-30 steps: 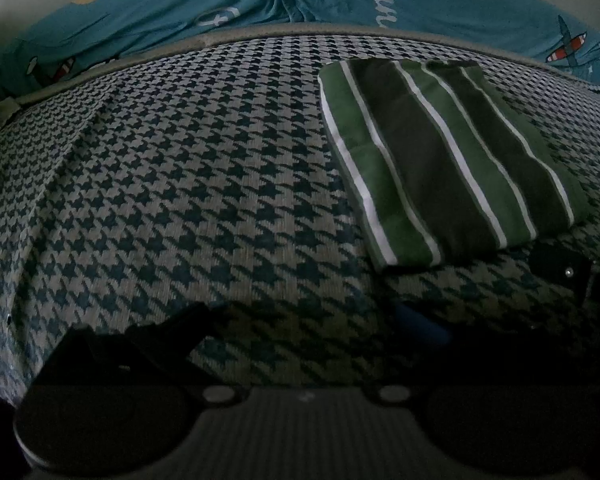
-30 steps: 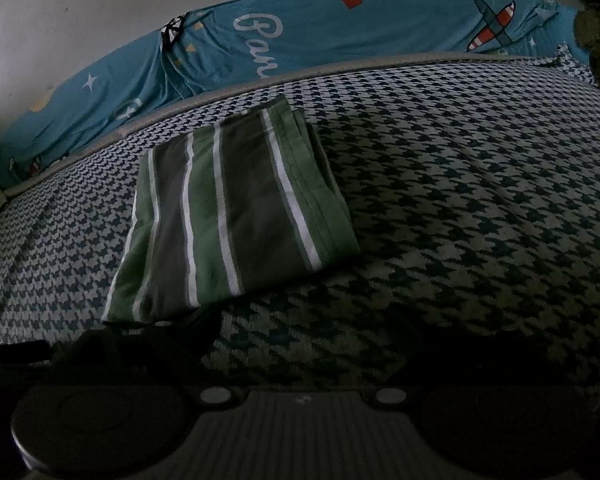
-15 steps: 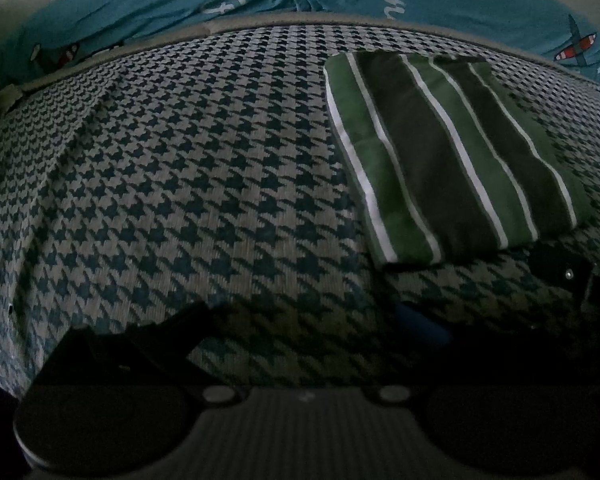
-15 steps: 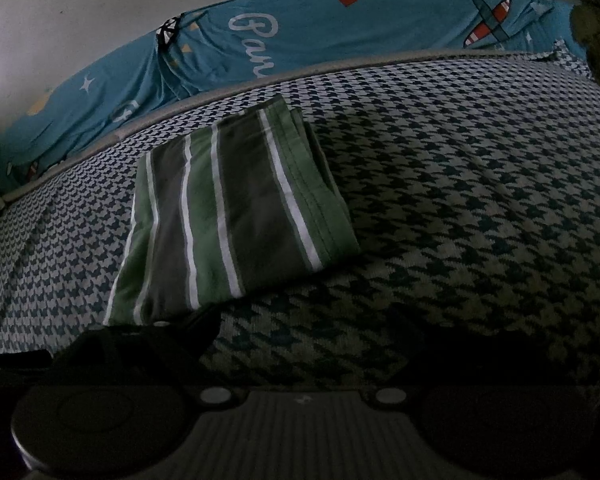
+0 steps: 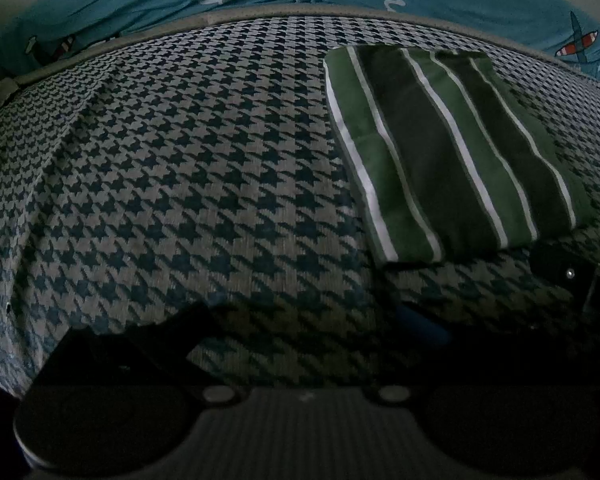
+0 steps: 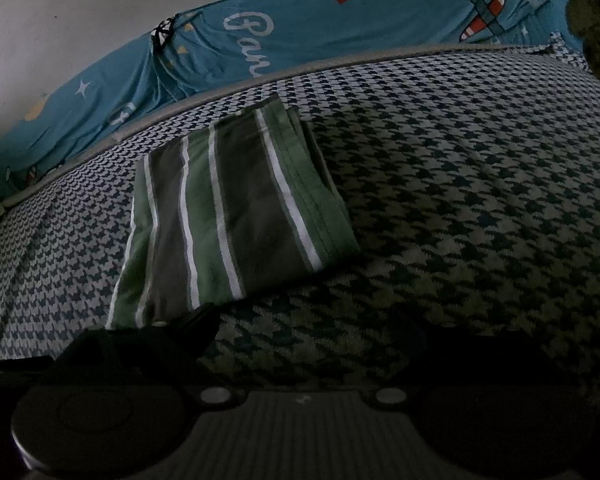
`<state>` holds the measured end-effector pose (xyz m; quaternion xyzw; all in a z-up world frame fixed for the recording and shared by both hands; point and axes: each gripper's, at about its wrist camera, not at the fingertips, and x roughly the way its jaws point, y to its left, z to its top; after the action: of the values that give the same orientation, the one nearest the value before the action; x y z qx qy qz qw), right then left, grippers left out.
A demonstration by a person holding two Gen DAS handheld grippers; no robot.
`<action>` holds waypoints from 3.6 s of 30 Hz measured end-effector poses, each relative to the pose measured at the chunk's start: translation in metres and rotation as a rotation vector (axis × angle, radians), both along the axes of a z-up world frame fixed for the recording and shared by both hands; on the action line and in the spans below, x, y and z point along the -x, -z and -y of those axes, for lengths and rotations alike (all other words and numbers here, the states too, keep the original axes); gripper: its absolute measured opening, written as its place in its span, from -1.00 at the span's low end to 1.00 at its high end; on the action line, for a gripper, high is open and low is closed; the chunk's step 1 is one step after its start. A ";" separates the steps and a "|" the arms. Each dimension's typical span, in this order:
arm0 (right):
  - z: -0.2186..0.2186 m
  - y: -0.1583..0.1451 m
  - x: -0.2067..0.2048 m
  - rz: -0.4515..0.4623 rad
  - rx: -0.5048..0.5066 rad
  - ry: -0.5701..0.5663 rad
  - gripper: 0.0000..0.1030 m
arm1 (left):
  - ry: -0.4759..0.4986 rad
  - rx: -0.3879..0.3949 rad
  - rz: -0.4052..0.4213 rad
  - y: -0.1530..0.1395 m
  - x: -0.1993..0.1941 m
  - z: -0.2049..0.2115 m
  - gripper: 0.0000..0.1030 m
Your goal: Fold clothes
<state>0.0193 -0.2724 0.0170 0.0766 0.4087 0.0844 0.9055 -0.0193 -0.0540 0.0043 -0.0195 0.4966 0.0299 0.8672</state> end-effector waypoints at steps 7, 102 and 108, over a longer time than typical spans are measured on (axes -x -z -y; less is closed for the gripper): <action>-0.002 0.000 0.000 -0.013 -0.004 0.008 0.89 | -0.005 -0.001 0.000 0.000 0.003 0.000 1.00; 0.026 -0.003 -0.057 0.148 -0.267 0.016 -0.41 | 0.310 0.297 0.196 0.013 -0.142 0.017 0.07; 0.029 -0.003 -0.055 0.138 -0.269 0.033 -0.29 | 0.305 0.298 0.198 0.015 -0.141 0.015 0.12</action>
<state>0.0746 -0.3016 0.0204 0.1981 0.3290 0.1285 0.9143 0.1214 -0.0691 -0.0107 -0.0749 0.4052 -0.1770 0.8938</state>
